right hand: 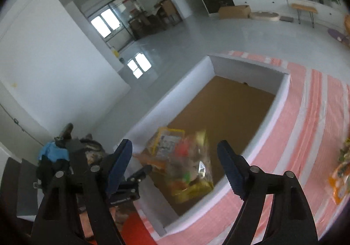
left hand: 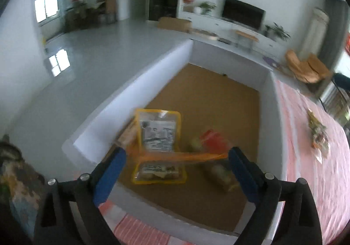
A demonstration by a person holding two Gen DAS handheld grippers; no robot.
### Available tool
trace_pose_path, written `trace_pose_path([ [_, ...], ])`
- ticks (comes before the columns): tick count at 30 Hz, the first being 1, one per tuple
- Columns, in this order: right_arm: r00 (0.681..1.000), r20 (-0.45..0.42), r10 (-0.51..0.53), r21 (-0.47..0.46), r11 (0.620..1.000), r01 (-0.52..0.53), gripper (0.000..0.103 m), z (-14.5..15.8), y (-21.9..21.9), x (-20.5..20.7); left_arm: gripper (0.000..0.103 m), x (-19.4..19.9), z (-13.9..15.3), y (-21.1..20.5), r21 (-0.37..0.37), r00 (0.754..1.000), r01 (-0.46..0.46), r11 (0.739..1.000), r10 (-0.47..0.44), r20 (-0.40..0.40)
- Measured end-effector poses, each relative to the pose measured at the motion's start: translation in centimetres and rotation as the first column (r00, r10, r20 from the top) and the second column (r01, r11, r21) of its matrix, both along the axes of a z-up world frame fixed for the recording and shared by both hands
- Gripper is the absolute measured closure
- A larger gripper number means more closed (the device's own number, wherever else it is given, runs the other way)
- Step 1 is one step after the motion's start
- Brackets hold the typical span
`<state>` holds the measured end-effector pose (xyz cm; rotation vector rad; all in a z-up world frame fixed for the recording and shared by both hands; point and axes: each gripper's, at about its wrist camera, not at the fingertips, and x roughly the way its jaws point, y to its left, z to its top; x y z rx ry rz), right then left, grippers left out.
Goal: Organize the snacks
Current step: 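Carry both bags over the cardboard box and open both tools to drop them, then bring both tools back over the remaining snacks on the table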
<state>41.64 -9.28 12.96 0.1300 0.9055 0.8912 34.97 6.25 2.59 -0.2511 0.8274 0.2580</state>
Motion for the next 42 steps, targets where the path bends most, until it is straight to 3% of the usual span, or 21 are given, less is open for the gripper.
trace_pose_path([
  [2,0.998,0.055,-0.013,0.007,1.0,0.013,0.02,1.4,-1.0,-0.5,0.008,0.2,0.5,-0.2,-0.028,0.999,0.018,0.999,-0.016,0.043],
  [5,0.981,0.187,-0.052,0.024,0.999,0.048,0.016,3.6,-5.0,-1.5,0.008,-0.2,2.1,-1.1,-0.011,0.995,0.026,1.0,-0.025,0.098],
  [9,0.922,0.349,-0.169,-0.053,0.978,0.199,0.014,3.8,-11.5,-2.4,0.007,-0.1,3.7,-6.0,-0.075,0.976,0.143,0.987,-0.128,0.175],
  [13,0.884,0.386,-0.263,-0.223,0.903,0.367,0.012,-2.7,-18.6,-2.5,0.0,0.0,2.3,-14.2,-0.142,0.945,0.303,0.942,-0.278,0.172],
  [16,0.867,0.367,-0.338,-0.396,0.786,0.474,0.012,-12.5,-26.4,-3.8,0.0,0.6,-2.3,-20.8,-0.233,0.917,0.398,0.887,-0.389,0.086],
  [19,0.828,0.31,-0.467,-0.501,0.66,0.56,0.012,-19.9,-33.8,-5.8,0.001,1.1,-7.7,-26.8,-0.268,0.889,0.428,0.863,-0.456,-0.051],
  [21,0.788,0.275,-0.551,-0.488,0.626,0.608,0.012,-22.2,-37.6,-8.1,0.001,1.8,-10.1,-30.7,-0.237,0.858,0.468,0.851,-0.502,-0.108],
  [25,0.712,0.284,-0.643,-0.447,0.568,0.691,0.012,-23.0,-41.9,-10.9,0.001,2.5,-10.9,-35.8,-0.063,0.829,0.548,0.834,-0.552,-0.095],
  [27,0.701,0.258,-0.665,-0.435,0.568,0.699,0.012,-23.4,-42.7,-11.2,0.001,3.3,-11.4,-37.4,0.017,0.828,0.557,0.83,-0.553,-0.09],
  [30,0.689,0.238,-0.685,-0.427,0.563,0.708,0.012,-23.1,-42.8,-10.0,0.001,4.5,-12.4,-38.3,0.072,0.845,0.531,0.844,-0.522,-0.113],
  [34,0.69,0.203,-0.695,-0.401,0.584,0.706,0.012,-23.8,-43.3,-9.1,0.0,5.1,-13.3,-37.3,0.048,0.852,0.519,0.854,-0.512,-0.111],
  [37,0.689,0.209,-0.694,-0.406,0.58,0.706,0.012,-23.7,-43.0,-9.3,0.0,5.6,-13.9,-36.7,0.027,0.856,0.509,0.86,-0.503,-0.117],
  [42,0.689,0.208,-0.695,-0.406,0.579,0.707,0.011,-23.7,-43.0,-9.1,0.0,5.3,-14.4,-37.4,0.075,0.856,0.51,0.857,-0.497,-0.141],
])
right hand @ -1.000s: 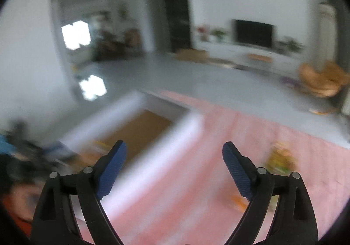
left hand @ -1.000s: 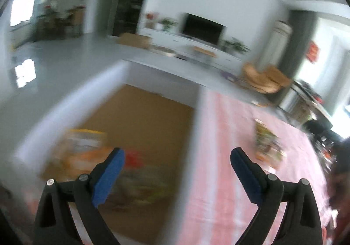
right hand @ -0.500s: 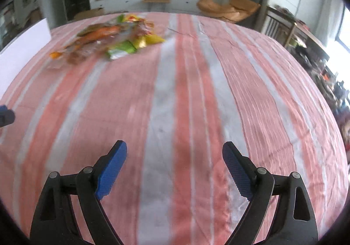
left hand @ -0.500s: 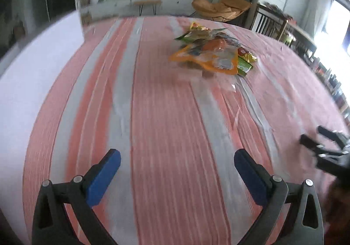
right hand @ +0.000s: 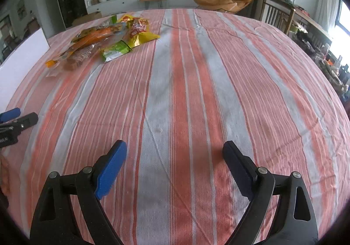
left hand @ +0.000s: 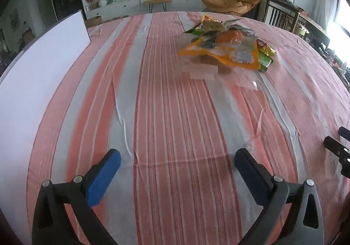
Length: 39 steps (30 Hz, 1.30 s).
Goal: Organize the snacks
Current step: 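Bring both tools back over the remaining snacks on the table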
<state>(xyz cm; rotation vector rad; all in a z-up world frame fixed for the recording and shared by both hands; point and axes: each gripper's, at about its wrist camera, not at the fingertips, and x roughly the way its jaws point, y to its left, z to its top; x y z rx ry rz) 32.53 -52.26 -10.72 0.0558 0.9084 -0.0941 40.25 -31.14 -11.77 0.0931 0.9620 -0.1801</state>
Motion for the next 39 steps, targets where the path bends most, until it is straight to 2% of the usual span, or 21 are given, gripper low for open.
trace_pose_path([
  [24,1.0,-0.006,0.001,0.001,1.0,-0.001,0.008,-0.1,-0.1,0.2,0.0,0.2,0.0,0.2,-0.003,1.0,0.009,1.0,-0.009,0.004],
  [26,0.999,-0.026,0.037,0.014,0.999,-0.037,0.009,0.0,-0.1,0.8,0.0,0.2,0.0,0.2,-0.003,1.0,0.009,1.0,-0.009,0.004],
  [28,0.996,-0.017,0.083,0.034,0.996,-0.082,0.012,0.7,-0.4,2.2,0.0,0.2,0.0,0.2,-0.003,1.0,0.009,1.0,-0.009,0.004],
  [31,0.995,0.087,0.039,0.03,0.999,-0.041,0.011,3.7,-1.7,6.6,0.0,0.2,0.0,0.2,-0.003,1.0,0.009,1.0,-0.009,0.004],
  [32,0.995,0.093,0.034,0.046,0.998,-0.038,0.011,4.4,-2.1,9.6,0.0,0.2,0.0,0.2,-0.003,1.0,0.009,1.0,-0.009,0.005],
  [36,0.992,-0.082,0.099,0.085,0.992,-0.092,0.012,2.7,-1.3,19.5,0.0,0.2,0.0,0.2,-0.004,1.0,0.008,1.0,-0.008,0.005],
  [39,0.985,-0.109,0.137,0.096,0.987,-0.126,0.012,1.6,0.5,23.2,0.0,0.2,0.0,0.3,-0.004,1.0,0.008,1.0,-0.008,0.005],
])
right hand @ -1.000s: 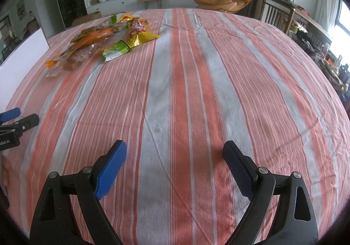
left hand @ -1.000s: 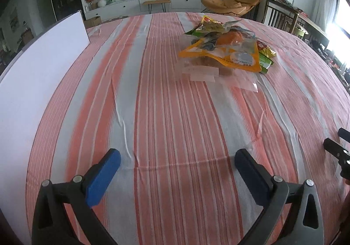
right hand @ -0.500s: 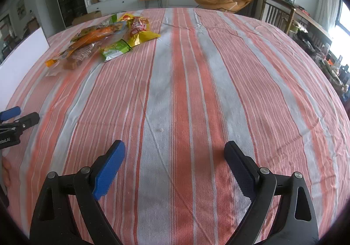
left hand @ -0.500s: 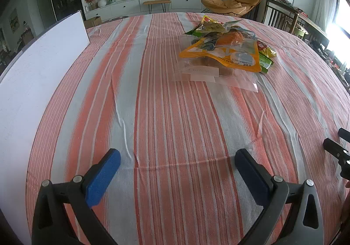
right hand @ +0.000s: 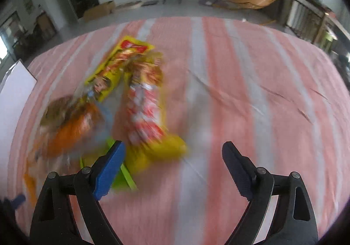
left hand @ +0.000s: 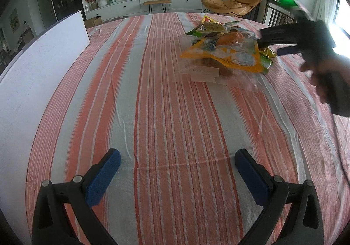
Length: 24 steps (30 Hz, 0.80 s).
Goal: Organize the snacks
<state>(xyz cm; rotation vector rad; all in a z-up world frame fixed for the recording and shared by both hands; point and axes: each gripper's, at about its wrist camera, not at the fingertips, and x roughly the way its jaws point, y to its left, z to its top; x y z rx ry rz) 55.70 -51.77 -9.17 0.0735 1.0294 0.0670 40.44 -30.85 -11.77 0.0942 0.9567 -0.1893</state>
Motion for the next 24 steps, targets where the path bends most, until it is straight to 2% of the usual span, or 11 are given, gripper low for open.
trace_pose_path([
  [1,1.0,-0.017,0.007,-0.017,1.0,-0.007,0.015,-0.4,0.7,0.7,0.0,0.0,0.0,0.0,0.0,1.0,0.0,1.0,0.0,0.0],
  [3,1.0,-0.011,0.013,-0.087,0.996,-0.014,0.031,-0.6,2.2,1.3,0.0,0.1,0.1,0.0,0.0,1.0,0.0,1.0,0.0,0.0],
  [5,1.0,0.01,0.011,-0.084,0.996,-0.01,0.058,-0.2,2.7,0.7,0.0,0.1,0.1,0.0,0.0,1.0,-0.001,1.0,0.001,0.0],
  [10,0.999,-0.005,0.04,-0.089,0.995,-0.041,0.061,0.1,2.4,-4.3,0.0,0.1,0.0,-0.1,-0.001,1.0,-0.002,1.0,0.002,0.0],
  [13,0.998,-0.003,0.068,-0.11,0.992,-0.068,0.061,0.2,2.1,-10.6,0.0,0.1,0.0,0.0,-0.001,1.0,-0.001,1.0,0.001,0.0],
  [17,0.996,0.055,0.065,-0.162,0.985,-0.055,0.061,-0.1,2.1,-19.7,0.0,0.1,0.0,0.0,-0.001,1.0,-0.001,1.0,0.001,0.0],
  [19,0.994,0.091,0.055,-0.175,0.984,-0.039,0.061,-0.2,2.4,-22.0,0.0,0.1,0.0,0.0,-0.001,1.0,-0.001,1.0,0.001,0.0],
  [22,0.99,0.143,0.012,-0.165,0.986,0.012,0.055,-0.6,2.2,-24.6,0.0,0.1,0.0,0.0,-0.001,1.0,-0.001,1.0,0.001,0.0],
  [23,0.989,0.15,-0.002,-0.155,0.988,0.026,0.042,-0.7,2.1,-24.6,0.0,0.1,0.0,0.0,-0.001,1.0,-0.001,1.0,0.001,0.0],
  [24,0.987,0.155,-0.031,-0.138,0.989,0.053,0.033,-0.8,1.8,-24.7,0.0,0.1,0.0,0.0,-0.001,1.0,-0.001,1.0,0.001,0.0],
])
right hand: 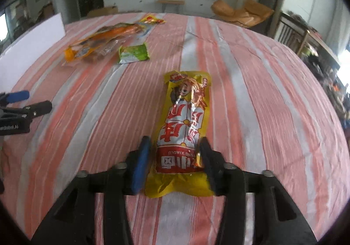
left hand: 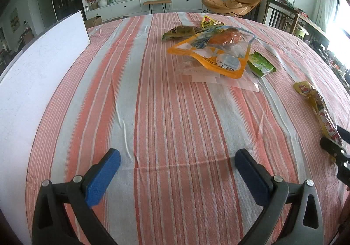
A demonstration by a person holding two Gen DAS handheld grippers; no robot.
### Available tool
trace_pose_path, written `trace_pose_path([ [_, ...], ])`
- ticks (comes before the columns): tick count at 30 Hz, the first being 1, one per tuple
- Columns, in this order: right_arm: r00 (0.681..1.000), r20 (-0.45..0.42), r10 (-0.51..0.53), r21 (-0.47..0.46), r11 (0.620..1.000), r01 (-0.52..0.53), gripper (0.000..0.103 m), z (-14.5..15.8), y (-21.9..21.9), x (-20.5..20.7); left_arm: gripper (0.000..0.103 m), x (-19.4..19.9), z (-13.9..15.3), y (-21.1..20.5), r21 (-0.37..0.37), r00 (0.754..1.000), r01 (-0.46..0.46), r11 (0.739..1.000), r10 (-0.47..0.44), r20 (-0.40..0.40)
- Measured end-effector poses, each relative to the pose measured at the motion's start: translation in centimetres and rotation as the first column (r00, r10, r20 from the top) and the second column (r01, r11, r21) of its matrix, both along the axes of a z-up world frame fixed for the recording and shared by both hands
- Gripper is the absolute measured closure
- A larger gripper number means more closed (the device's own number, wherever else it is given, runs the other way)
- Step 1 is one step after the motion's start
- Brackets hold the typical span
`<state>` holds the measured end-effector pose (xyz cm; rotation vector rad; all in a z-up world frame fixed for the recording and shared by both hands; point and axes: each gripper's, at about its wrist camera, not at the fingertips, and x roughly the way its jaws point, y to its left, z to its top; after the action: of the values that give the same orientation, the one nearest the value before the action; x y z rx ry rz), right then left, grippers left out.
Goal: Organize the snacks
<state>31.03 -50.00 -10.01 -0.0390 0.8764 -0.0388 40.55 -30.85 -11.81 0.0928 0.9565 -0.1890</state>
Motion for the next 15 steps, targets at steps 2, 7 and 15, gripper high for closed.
trace_pose_path([
  [2,0.999,-0.014,-0.052,0.013,0.999,0.052,0.019,-0.1,-0.5,0.4,0.0,0.0,0.0,0.0,0.0,1.0,0.0,1.0,0.0,0.0],
  [7,0.998,-0.032,-0.057,0.052,0.997,0.058,0.016,0.0,-0.9,1.2,0.0,0.0,0.0,0.0,0.0,1.0,0.0,1.0,0.0,0.0],
  [15,0.998,-0.032,-0.057,0.054,0.997,0.059,0.016,-0.1,-1.0,1.3,0.0,0.0,0.0,0.0,0.0,1.0,0.001,1.0,-0.001,0.0],
])
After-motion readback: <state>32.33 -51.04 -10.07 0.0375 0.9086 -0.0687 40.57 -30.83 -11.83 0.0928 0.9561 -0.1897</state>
